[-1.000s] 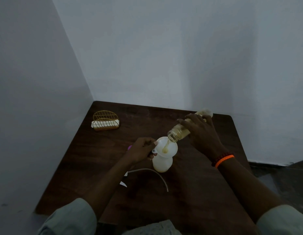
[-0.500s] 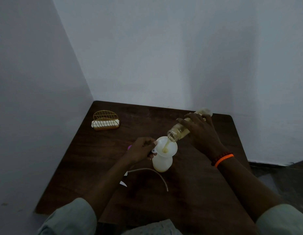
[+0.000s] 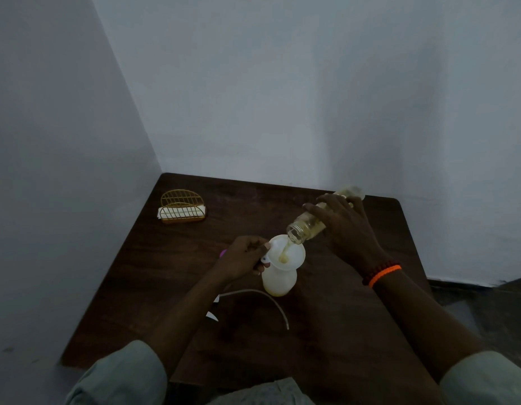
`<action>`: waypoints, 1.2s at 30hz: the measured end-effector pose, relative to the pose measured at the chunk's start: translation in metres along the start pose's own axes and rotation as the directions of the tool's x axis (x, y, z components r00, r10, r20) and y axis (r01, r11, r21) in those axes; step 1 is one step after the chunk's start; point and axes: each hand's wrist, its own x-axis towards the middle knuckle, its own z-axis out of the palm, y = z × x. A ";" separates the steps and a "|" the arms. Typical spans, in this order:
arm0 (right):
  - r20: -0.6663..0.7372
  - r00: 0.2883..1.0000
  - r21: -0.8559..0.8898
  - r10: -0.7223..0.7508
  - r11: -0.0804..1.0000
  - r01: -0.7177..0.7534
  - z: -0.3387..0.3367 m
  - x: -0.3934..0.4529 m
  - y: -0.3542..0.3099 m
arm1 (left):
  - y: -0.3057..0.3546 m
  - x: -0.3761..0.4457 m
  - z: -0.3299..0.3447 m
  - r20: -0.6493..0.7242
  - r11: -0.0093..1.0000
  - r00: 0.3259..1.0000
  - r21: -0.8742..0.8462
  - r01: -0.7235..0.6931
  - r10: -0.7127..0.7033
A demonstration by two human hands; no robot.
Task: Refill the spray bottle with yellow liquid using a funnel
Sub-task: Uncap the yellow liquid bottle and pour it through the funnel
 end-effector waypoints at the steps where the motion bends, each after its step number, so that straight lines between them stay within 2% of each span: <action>1: 0.000 1.000 -0.002 0.000 1.000 0.000 0.000 0.000 0.000 | 0.000 0.000 0.000 0.001 1.000 1.000 0.000 -0.001 0.001; 36: -0.068 0.997 0.021 -0.037 0.999 0.038 -0.011 0.000 0.002 | -0.002 -0.001 0.001 -0.002 1.000 1.000 -0.025 -0.009 0.009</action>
